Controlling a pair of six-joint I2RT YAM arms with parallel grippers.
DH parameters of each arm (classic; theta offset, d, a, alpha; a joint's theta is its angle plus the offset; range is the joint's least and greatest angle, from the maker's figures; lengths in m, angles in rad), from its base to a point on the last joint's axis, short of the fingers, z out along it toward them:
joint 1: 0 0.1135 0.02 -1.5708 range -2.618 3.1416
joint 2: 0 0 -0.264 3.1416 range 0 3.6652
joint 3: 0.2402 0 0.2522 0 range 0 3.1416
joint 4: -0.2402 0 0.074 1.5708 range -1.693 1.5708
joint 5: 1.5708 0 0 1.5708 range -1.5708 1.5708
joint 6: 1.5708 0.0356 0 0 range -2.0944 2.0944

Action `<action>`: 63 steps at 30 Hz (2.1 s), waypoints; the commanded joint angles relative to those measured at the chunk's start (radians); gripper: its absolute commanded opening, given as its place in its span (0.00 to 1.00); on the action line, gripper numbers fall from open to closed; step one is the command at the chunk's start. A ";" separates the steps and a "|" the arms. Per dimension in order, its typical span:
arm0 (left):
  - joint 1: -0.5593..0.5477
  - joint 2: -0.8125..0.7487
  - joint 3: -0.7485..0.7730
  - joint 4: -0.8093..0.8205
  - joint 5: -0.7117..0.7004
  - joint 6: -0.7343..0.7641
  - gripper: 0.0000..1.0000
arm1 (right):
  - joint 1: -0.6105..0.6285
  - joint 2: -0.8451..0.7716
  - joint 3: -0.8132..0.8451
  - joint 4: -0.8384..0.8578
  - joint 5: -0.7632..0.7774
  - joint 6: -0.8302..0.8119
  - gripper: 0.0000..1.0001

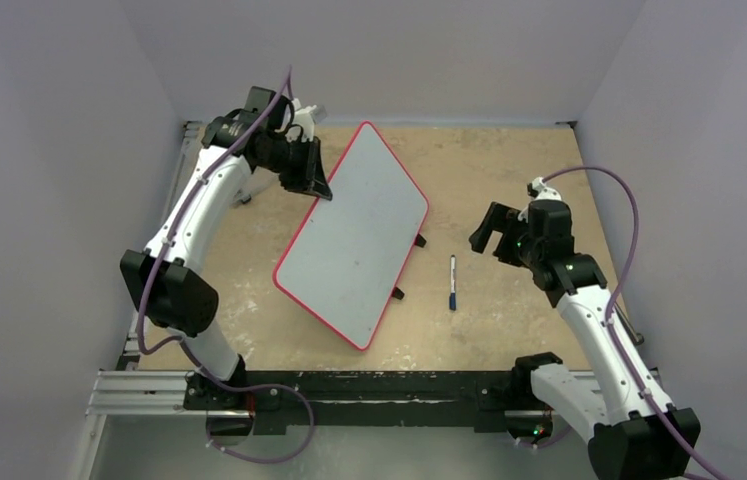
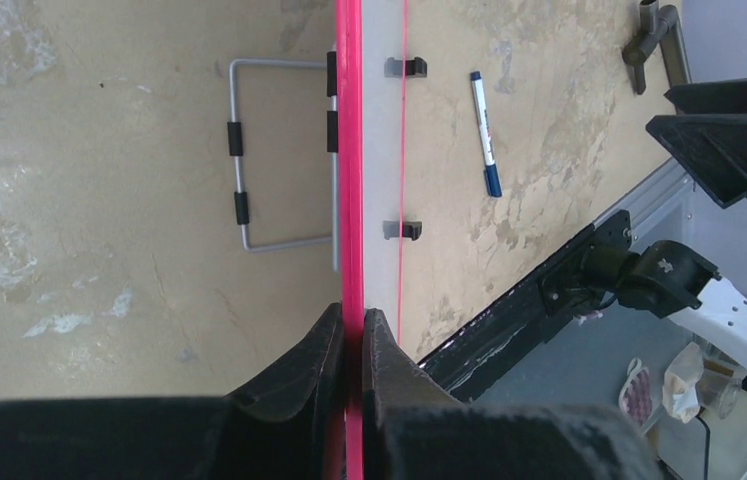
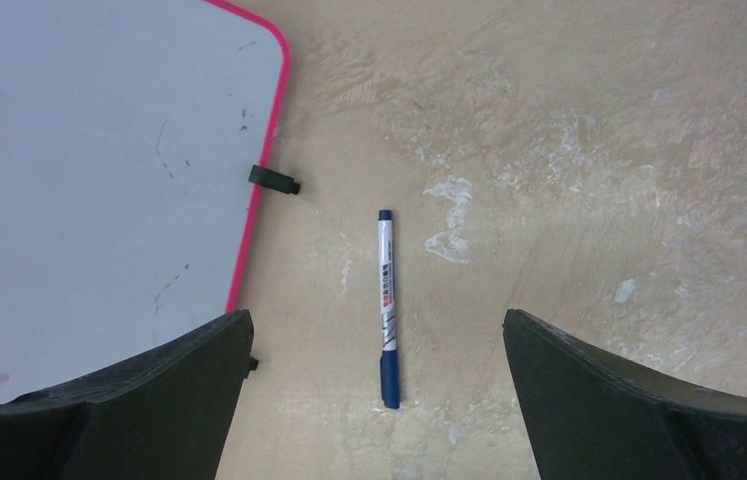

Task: Write a sentence on the whiteboard
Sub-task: Move the whiteboard to the center of the board.

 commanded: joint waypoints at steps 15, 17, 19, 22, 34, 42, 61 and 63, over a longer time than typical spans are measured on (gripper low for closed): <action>0.003 0.146 0.215 -0.105 0.026 0.114 0.00 | 0.002 -0.030 -0.047 0.031 -0.056 0.041 0.99; 0.003 0.140 0.195 -0.124 0.012 0.138 0.00 | 0.003 -0.024 -0.060 0.044 -0.069 0.048 0.99; 0.003 0.141 0.178 -0.124 0.023 0.161 0.00 | 0.003 -0.017 -0.073 0.060 -0.083 0.054 0.99; 0.003 0.173 0.206 -0.122 0.057 0.172 0.00 | 0.001 0.001 -0.090 0.085 -0.101 0.057 0.97; 0.003 0.295 0.279 -0.132 0.073 0.212 0.01 | 0.004 0.090 -0.149 0.137 -0.125 0.068 0.89; 0.003 0.273 0.209 -0.043 0.035 0.175 0.11 | 0.008 0.139 -0.157 0.158 -0.135 0.059 0.82; 0.003 0.183 0.228 -0.037 -0.054 0.176 0.44 | 0.164 0.392 -0.057 0.148 0.054 0.074 0.70; 0.003 0.168 0.226 -0.037 -0.062 0.176 0.48 | 0.183 0.426 -0.028 0.136 0.095 0.076 0.68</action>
